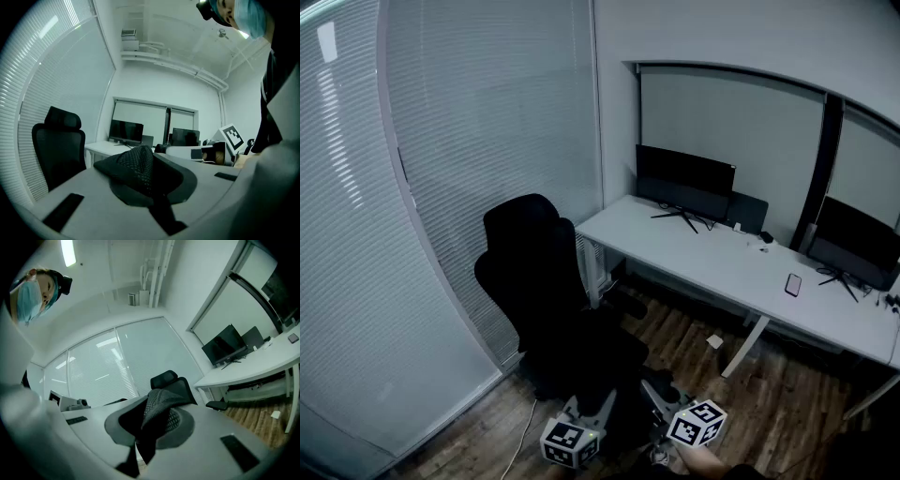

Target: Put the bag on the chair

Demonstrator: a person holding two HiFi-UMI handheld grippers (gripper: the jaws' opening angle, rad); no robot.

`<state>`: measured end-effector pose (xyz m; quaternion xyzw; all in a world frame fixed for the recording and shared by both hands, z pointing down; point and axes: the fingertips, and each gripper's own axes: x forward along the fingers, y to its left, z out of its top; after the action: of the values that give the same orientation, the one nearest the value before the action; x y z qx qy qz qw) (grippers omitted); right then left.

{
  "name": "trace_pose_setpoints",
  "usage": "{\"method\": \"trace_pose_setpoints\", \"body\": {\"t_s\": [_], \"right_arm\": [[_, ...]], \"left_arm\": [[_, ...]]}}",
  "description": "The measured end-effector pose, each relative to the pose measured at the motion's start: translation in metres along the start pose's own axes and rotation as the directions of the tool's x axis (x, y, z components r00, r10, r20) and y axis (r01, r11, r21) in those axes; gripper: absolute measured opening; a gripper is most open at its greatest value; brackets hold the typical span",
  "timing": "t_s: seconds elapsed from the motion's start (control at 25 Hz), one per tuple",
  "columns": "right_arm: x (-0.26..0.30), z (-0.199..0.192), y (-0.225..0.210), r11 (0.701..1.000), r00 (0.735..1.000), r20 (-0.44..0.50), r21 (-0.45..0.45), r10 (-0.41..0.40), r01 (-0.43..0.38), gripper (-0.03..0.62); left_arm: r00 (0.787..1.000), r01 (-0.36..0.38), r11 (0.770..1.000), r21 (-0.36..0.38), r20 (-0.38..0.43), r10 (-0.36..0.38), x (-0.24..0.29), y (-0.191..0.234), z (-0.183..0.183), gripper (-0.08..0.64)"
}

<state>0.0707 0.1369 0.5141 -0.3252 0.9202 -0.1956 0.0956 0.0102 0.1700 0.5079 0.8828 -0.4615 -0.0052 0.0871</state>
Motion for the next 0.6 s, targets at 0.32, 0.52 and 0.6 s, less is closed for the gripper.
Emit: {"method": "trace_pose_setpoints", "body": {"t_s": [0.32,0.52,0.6], "right_arm": [[0.010,-0.007,0.011,1.000,1.000,0.008,0.003,0.004,-0.004,0.061],[0.013,-0.008,0.009,0.999,1.000,-0.017,0.031,0.011,-0.011,0.063],[0.015,-0.010,0.003,0.999,1.000,-0.023,0.040,0.008,-0.007,0.063]], "left_arm": [[0.999,-0.039,0.999,0.005,-0.007,0.039,-0.013,0.015,-0.006,0.029],[0.999,-0.052,0.998,-0.026,-0.014,0.052,-0.009,0.019,-0.004,0.029],[0.998,-0.056,0.998,-0.033,-0.015,0.055,-0.002,0.022,-0.004,0.029]]}}
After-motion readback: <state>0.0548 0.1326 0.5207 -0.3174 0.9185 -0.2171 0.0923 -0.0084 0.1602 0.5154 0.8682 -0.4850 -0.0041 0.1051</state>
